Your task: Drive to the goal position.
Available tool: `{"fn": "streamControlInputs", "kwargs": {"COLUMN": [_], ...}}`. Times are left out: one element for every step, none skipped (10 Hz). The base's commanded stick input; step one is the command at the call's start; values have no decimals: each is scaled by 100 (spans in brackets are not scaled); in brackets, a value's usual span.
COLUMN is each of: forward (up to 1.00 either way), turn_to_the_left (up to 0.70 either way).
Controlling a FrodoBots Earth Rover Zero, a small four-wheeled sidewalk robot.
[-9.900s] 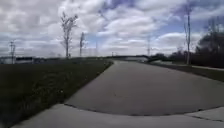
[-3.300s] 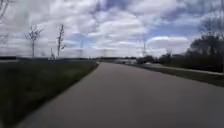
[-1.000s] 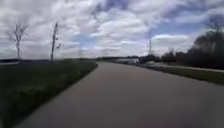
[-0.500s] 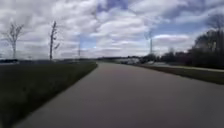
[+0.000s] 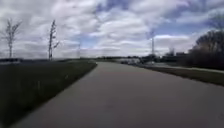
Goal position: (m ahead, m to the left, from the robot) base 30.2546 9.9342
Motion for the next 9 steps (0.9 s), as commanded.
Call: {"fn": "streamControlInputs", "kwargs": {"forward": [84,85,86,87,87,87,84,85,85], "turn_to_the_left": [0,0,0,0,0,0,0,0,0]}}
